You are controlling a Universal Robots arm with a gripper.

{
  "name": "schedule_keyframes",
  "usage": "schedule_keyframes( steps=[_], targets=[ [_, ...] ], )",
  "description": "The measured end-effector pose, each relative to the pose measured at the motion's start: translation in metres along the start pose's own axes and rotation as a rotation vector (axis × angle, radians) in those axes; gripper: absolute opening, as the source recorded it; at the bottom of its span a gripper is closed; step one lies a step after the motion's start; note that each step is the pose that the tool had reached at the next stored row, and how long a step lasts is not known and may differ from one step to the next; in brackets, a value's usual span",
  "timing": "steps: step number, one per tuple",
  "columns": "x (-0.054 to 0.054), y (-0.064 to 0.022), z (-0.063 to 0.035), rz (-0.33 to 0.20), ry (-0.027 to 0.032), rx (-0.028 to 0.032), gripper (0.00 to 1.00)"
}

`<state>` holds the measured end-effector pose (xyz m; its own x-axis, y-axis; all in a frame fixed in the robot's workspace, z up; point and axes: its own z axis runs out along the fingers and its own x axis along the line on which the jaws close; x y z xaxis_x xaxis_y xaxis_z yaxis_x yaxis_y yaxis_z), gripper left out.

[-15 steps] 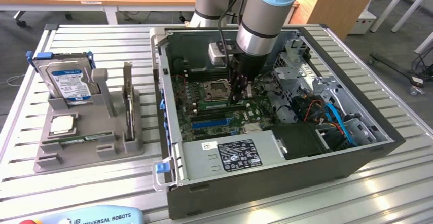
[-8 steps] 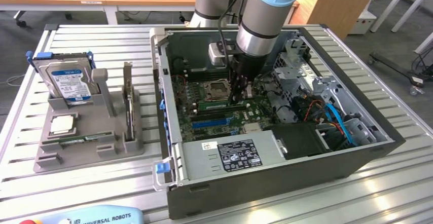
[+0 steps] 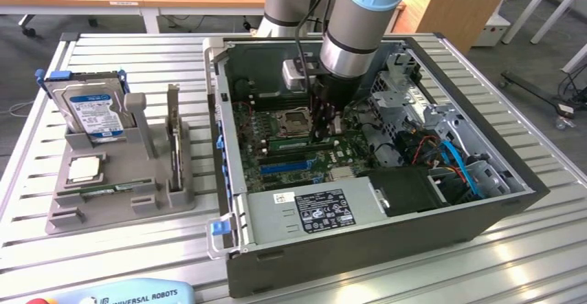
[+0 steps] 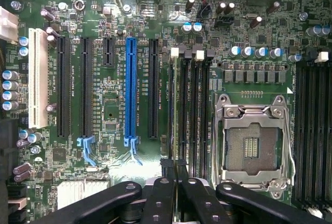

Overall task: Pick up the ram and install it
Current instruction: 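Insert the ram into the slot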

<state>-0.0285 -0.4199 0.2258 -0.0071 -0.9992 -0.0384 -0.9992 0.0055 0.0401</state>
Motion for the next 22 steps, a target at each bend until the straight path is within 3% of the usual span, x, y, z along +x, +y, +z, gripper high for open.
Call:
schedule_keyframes(
  steps=[11, 14, 15, 22],
  targets=[
    [0.0001, -0.0001, 0.0014, 0.0, 0.0001, 0.0, 0.12],
    [0.0001, -0.0001, 0.0014, 0.0, 0.0001, 0.0, 0.19],
    [0.0001, 0.0, 0.0014, 0.0, 0.0001, 0.0, 0.26],
    [0.0, 0.0, 0.0001, 0.0, 0.0001, 0.0, 0.26]
  ],
)
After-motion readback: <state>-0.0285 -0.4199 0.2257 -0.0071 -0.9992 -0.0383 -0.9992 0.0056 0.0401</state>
